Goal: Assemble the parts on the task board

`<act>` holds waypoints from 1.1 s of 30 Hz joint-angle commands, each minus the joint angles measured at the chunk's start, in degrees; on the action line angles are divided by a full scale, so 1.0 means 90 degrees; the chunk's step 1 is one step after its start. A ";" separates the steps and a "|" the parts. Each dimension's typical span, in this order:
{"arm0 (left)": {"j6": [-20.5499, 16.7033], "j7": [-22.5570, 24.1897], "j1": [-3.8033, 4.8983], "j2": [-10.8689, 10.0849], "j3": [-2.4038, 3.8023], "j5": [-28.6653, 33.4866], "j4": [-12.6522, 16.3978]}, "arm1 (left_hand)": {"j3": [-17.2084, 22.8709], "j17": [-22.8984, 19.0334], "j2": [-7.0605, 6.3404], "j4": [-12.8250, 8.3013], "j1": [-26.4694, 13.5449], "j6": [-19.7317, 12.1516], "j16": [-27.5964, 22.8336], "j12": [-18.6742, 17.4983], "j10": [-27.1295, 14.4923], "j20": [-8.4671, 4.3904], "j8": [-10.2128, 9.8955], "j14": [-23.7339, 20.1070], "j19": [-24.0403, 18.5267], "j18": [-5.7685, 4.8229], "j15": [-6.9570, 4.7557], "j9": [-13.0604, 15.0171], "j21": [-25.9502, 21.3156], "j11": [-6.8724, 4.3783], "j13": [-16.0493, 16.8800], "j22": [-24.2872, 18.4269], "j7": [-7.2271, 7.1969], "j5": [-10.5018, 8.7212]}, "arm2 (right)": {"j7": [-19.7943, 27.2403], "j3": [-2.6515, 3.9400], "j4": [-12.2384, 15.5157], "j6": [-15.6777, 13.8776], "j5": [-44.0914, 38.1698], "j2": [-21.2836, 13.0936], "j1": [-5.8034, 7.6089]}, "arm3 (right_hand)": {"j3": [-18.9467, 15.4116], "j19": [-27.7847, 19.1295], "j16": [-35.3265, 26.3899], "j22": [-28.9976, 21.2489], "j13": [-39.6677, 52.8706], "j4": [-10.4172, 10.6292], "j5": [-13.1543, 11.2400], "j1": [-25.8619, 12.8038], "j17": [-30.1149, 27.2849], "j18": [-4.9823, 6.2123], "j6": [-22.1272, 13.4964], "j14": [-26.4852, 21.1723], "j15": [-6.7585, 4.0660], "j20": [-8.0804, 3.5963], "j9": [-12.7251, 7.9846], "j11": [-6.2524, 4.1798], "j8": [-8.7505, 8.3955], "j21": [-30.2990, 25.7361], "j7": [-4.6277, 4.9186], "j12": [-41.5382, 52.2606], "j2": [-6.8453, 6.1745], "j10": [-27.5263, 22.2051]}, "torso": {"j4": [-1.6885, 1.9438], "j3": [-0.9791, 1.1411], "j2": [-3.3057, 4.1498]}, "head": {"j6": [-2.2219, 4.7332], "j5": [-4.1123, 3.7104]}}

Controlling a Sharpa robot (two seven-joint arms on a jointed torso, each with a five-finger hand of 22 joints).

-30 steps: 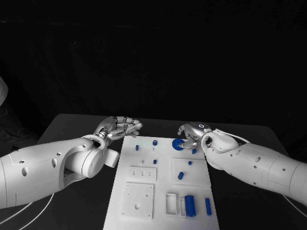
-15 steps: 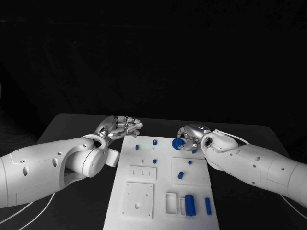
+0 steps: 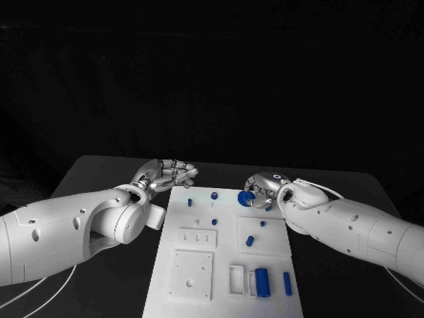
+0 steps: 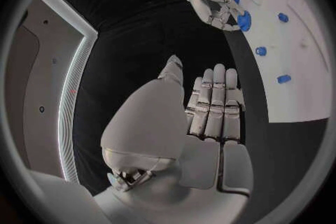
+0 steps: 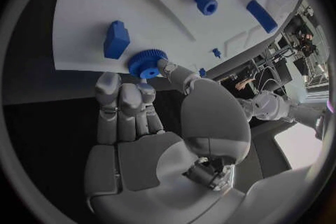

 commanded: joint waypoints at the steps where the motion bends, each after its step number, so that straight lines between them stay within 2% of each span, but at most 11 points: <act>1: 0.0056 0.0059 0.0007 0.0010 0.0007 -0.0027 0.0021 | -0.0010 0.0011 -0.0064 0.0015 -0.0010 -0.0020 -0.0041 -0.0034 -0.0036 0.0000 -0.0044 -0.0004 -0.0031 0.0057 0.0005 -0.0010 -0.0033 0.0000 -0.0006 0.0049 0.0043 -0.0004 | 0.0023 -0.0040 -0.0025 0.0327 -0.0014 0.0016 -0.0043 | 0.0050 -0.0008 -0.0045 0.0109 -0.0009 -0.0004 -0.0044 0.0018 0.0012 0.0545 0.0364 -0.0005 -0.0062 -0.0007 0.0001 0.0005 0.0039 -0.0017 0.0085 -0.0019 0.0078 -0.0098 | -0.0012 0.0000 -0.0001 | -0.0002 0.0004; 5: 0.0059 0.0057 0.0007 0.0013 0.0007 -0.0027 0.0025 | -0.0009 0.0012 -0.0064 0.0014 -0.0010 -0.0020 -0.0042 -0.0035 -0.0035 0.0000 -0.0044 -0.0004 -0.0031 0.0057 0.0005 -0.0011 -0.0033 0.0001 -0.0006 0.0049 0.0043 -0.0004 | -0.0005 -0.0090 -0.0047 0.0435 -0.0119 0.0027 -0.0055 | -0.0016 -0.0006 -0.0047 0.0119 -0.0003 -0.0078 0.0118 -0.0040 0.0033 0.0545 0.0341 0.0000 -0.0060 -0.0006 -0.0003 0.0008 0.0025 0.0010 0.0089 -0.0013 -0.0046 -0.0099 | -0.0007 0.0000 -0.0001 | -0.0015 -0.0004; 12: 0.0056 0.0049 0.0007 -0.0012 0.0007 -0.0027 0.0031 | -0.0009 0.0013 -0.0064 0.0014 -0.0012 -0.0020 -0.0044 -0.0036 -0.0035 0.0000 -0.0045 -0.0004 -0.0031 0.0057 0.0005 -0.0011 -0.0034 0.0002 -0.0006 0.0049 0.0044 -0.0004 | -0.0018 -0.0199 -0.0043 0.0321 -0.0420 0.0008 -0.0083 | -0.0266 -0.0021 -0.0065 0.0113 0.0003 -0.0303 0.0370 -0.0086 0.0063 0.0545 0.0244 0.0000 -0.0035 -0.0018 -0.0017 0.0035 -0.0021 0.0027 0.0118 -0.0013 -0.0137 -0.0120 | -0.0008 0.0002 0.0000 | -0.0029 -0.0009; 22: 0.0057 0.0053 0.0007 -0.0014 0.0007 -0.0027 0.0040 | -0.0007 0.0016 -0.0065 0.0013 -0.0012 -0.0020 -0.0046 -0.0039 -0.0035 0.0000 -0.0046 -0.0004 -0.0031 0.0058 0.0005 -0.0011 -0.0034 0.0003 -0.0006 0.0049 0.0045 -0.0004 | -0.0030 -0.0228 -0.0071 0.0142 -0.0637 -0.0001 -0.0141 | -0.0231 -0.0026 -0.0084 0.0101 0.0003 -0.0517 0.0319 0.0114 0.0081 0.0545 0.0295 0.0009 -0.0041 -0.0027 -0.0003 0.0026 0.0009 0.0019 0.0107 -0.0008 -0.0117 -0.0112 | -0.0007 0.0005 0.0001 | -0.0041 -0.0016; 28: 0.0057 0.0053 0.0007 -0.0010 0.0007 -0.0027 0.0038 | -0.0005 0.0017 -0.0063 0.0013 -0.0012 -0.0020 -0.0047 -0.0039 -0.0034 0.0000 -0.0046 -0.0003 -0.0031 0.0058 0.0005 -0.0011 -0.0034 0.0003 -0.0005 0.0049 0.0045 -0.0003 | -0.0137 -0.0268 -0.0081 0.0017 -0.0867 0.0010 -0.0165 | 0.0071 -0.0003 -0.0105 0.0093 -0.0013 -0.0557 -0.0038 0.0285 0.0100 0.0545 0.0530 0.0030 -0.0098 -0.0005 0.0054 -0.0035 0.0128 0.0016 0.0040 -0.0009 -0.0042 -0.0048 | -0.0004 0.0005 -0.0003 | -0.0044 -0.0021; 33: 0.0052 0.0049 0.0007 -0.0011 0.0007 -0.0027 0.0039 | -0.0004 0.0018 -0.0062 0.0013 -0.0012 -0.0019 -0.0048 -0.0040 -0.0033 -0.0001 -0.0046 -0.0003 -0.0031 0.0058 0.0005 -0.0011 -0.0034 0.0003 -0.0005 0.0049 0.0046 -0.0003 | -0.0157 -0.0274 -0.0066 0.0072 -0.0892 -0.0022 -0.0167 | 0.0197 0.0017 -0.0112 0.0098 -0.0027 -0.0555 -0.0113 0.0326 0.0113 0.0545 0.0696 0.0046 -0.0147 0.0008 0.0108 -0.0089 0.0213 0.0030 -0.0017 -0.0015 -0.0045 0.0010 | -0.0006 0.0004 -0.0002 | -0.0050 -0.0026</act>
